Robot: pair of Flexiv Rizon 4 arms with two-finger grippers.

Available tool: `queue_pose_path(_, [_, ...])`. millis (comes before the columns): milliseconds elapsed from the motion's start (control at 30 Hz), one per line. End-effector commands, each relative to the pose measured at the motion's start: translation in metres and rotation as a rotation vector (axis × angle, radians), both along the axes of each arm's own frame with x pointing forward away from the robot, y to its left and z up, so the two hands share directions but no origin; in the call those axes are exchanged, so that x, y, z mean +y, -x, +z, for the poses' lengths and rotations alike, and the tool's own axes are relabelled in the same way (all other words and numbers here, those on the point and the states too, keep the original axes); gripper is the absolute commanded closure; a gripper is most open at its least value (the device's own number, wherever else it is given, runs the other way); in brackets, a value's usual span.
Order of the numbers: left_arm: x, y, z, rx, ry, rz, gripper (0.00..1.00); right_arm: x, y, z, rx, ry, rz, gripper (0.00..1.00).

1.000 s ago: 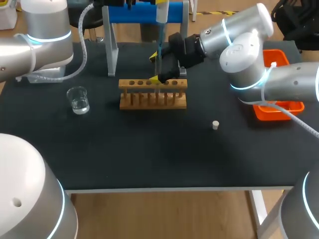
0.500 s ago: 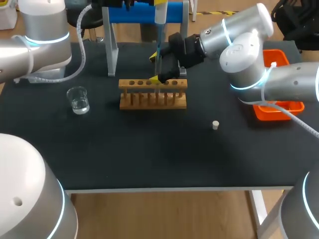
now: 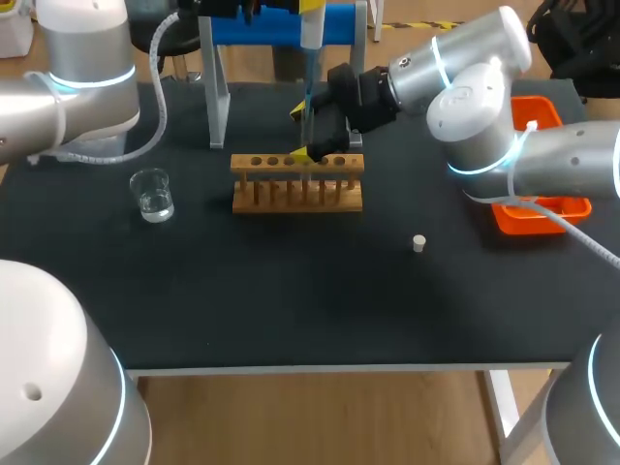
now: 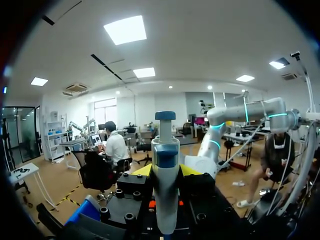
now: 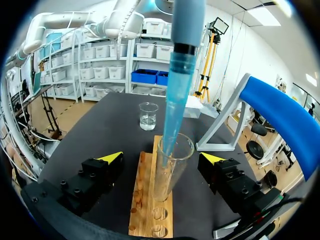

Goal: Invert the test tube, pick up the pipette, mount the tip to pipette, aspirate from beaker and dispense into the tube, eject the tip, return the pipette, and cap with the stopper.

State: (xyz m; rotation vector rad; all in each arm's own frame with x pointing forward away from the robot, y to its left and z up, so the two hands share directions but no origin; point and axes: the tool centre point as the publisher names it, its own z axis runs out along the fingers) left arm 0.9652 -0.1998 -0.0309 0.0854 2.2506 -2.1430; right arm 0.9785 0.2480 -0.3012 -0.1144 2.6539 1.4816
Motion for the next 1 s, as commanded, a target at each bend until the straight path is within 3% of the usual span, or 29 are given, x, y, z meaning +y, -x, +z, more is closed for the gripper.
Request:
queue_pose_path(33, [-0.001,0.000,-0.001,-0.006,0.006,0.000,1.00,-0.001,-0.001,0.001,0.002,0.002,0.003,0.00])
queue_pose_path(1000, [-0.001,0.000,-0.011,-0.015,0.005,-0.001,1.00,-0.001,-0.001,0.001,0.002,0.002,0.003,0.00])
